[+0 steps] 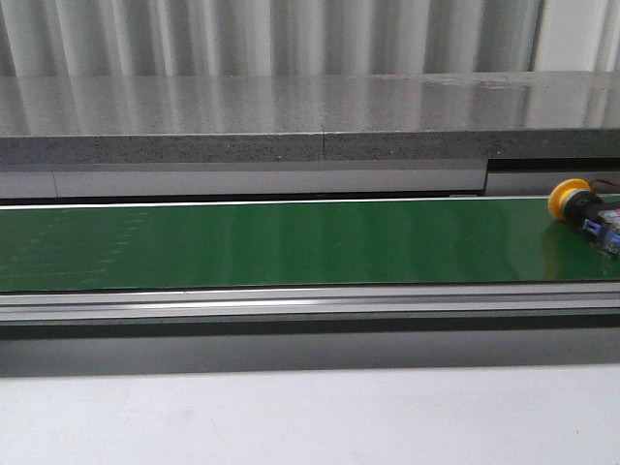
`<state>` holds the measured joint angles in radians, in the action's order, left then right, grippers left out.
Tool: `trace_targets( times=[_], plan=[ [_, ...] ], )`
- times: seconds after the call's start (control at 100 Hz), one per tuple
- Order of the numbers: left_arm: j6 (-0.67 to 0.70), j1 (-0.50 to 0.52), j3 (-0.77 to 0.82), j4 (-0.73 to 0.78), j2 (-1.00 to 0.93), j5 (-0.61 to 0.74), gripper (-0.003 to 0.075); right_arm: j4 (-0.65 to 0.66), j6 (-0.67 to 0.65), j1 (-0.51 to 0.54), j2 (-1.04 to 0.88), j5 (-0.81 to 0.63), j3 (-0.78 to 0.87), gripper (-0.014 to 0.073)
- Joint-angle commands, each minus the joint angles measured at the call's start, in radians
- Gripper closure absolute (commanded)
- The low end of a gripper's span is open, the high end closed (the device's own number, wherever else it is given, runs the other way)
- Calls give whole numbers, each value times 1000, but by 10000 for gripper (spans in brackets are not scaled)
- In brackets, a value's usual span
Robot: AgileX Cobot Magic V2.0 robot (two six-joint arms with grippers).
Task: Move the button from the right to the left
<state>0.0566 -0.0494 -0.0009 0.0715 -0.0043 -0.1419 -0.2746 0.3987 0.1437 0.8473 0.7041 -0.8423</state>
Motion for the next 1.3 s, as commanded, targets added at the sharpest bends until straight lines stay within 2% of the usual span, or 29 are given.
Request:
trace_targets(
  times=[0.0,0.09,0.25,0.37,0.54,1.09,1.29],
  plan=[
    [11,2,24,-4,-36,82,740,7,13,0,-85,-117,50,6],
    [11,2,24,-4,-36,82,740,7,10,0,-162,-146,128,55],
    [11,2,24,-4,-36,82,740,0,-6,0,-257,-192,236,191],
    [11,2,24,-4,-36,82,740,0,-6,0,-289,-201,258,366],
    [11,2,24,-4,-36,82,740,-11,-6,0,-293,-198,258,664],
    [11,2,24,1,-36,86,740,-24,-6,0,-293,-195,258,661],
    [11,2,23,1,-36,226,740,-24,-6,0,-293,-195,258,661]
  ],
)
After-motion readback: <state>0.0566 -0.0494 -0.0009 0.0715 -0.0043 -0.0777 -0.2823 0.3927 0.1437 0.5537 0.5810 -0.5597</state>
